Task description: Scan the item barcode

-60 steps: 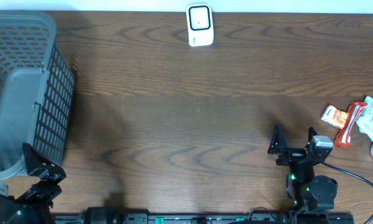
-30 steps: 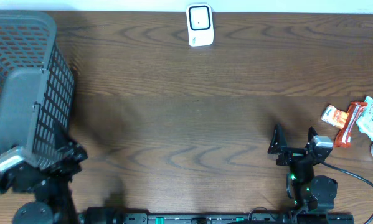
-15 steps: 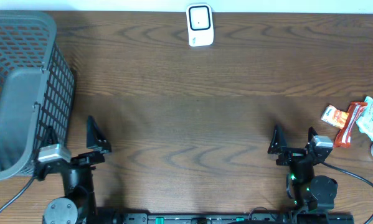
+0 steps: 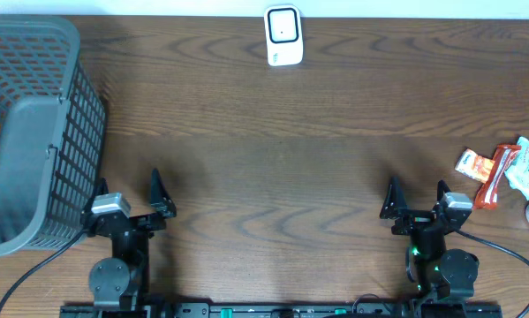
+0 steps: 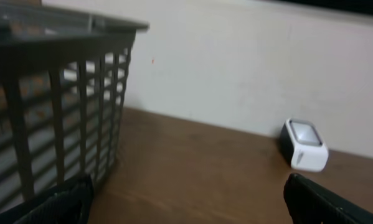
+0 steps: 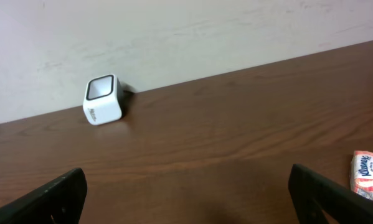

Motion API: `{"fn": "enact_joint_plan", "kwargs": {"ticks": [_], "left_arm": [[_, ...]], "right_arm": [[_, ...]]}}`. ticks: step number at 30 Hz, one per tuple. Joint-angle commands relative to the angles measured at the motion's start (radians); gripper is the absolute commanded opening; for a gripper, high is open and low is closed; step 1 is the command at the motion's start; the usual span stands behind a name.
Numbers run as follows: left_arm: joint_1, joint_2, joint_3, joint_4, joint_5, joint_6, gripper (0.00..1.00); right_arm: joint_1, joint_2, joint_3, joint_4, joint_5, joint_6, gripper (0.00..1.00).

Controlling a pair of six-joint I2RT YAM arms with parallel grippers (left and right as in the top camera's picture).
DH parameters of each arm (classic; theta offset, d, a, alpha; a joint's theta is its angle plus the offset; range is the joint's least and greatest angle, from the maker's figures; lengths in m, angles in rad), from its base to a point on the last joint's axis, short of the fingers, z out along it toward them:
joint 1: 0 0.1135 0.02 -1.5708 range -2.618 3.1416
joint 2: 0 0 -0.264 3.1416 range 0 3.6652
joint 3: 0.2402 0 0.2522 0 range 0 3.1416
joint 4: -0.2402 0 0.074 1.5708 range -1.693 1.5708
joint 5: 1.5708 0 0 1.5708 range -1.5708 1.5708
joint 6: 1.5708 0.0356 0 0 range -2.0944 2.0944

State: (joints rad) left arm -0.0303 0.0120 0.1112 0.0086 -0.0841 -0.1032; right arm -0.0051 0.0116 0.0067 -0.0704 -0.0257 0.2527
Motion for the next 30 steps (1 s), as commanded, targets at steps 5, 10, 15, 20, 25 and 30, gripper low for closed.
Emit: {"fn": "enact_joint_plan", "kwargs": {"ticks": [5, 10, 15, 20, 25, 30], "left_arm": [[-0.005, -0.010, -0.059, 0.008, -0.032, 0.017, 0.98], [-0.005, -0.010, -0.108, -0.004, -0.032, 0.016, 0.98], [-0.005, -0.010, -0.108, -0.072, -0.032, 0.022, 0.98], [-0.005, -0.010, -0.108, -0.073, -0.031, 0.064, 0.98], [-0.005, -0.010, -0.108, -0.074, -0.031, 0.066, 0.98], [-0.005, -0.010, -0.108, -0.077, 0.019, 0.127, 0.98]], "right_arm": [[0.020, -0.006, -0.001, -0.004, 0.010, 0.008, 0.99], [0.020, -0.006, -0.001, -0.004, 0.010, 0.008, 0.99], [0.020, -0.006, -0.001, -0.004, 0.010, 0.008, 0.99], [0.020, -0.006, -0.001, -0.004, 0.010, 0.008, 0.99], [0.020, -0.006, -0.001, -0.004, 0.010, 0.008, 0.99], [0.020, -0.006, -0.001, -0.004, 0.010, 0.008, 0.99]]}}
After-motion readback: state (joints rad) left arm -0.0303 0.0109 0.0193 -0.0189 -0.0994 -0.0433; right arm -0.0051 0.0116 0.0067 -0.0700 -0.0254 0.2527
